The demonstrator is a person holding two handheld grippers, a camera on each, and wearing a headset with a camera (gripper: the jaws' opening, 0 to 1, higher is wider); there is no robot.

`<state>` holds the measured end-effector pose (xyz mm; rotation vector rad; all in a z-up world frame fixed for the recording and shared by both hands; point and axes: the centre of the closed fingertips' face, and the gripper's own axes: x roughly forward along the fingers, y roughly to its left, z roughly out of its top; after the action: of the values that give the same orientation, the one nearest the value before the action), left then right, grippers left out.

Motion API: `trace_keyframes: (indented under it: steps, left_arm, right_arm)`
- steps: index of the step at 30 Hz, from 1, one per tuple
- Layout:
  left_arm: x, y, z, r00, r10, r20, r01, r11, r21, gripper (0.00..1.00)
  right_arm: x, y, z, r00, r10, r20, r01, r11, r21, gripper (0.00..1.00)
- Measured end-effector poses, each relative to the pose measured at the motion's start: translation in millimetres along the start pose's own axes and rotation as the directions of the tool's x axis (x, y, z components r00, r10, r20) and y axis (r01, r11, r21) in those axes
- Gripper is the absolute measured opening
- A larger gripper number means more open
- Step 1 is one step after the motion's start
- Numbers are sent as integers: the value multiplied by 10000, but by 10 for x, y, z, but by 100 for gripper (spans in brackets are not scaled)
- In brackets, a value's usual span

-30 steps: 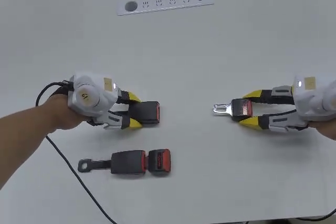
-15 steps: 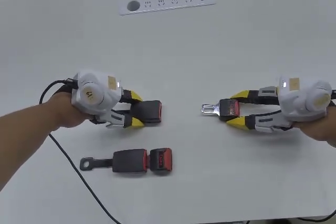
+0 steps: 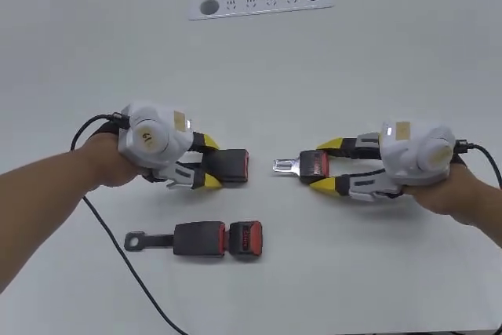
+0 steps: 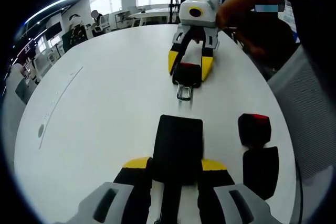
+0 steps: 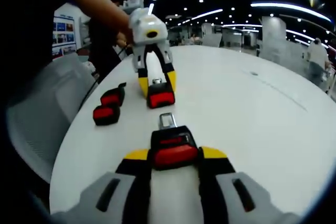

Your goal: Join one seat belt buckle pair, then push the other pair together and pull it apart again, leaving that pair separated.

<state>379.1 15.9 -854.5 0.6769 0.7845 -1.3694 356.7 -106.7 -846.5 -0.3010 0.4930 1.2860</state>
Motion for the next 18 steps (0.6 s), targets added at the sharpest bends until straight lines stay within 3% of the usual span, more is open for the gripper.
trace_keyframes:
  steps: [7, 18]
  left_arm:
    - [0, -6, -10, 10000, 15, -88, -15, 10000, 33, 34]
    - [-6, -61, 48, 9998, -57, -180, 62, 9997, 243, 34]
  right_arm:
    - [135, 129, 71, 9998, 167, 93, -167, 9999, -32, 35]
    - [320, 121, 149, 9991, 418, 63, -416, 9989, -231, 35]
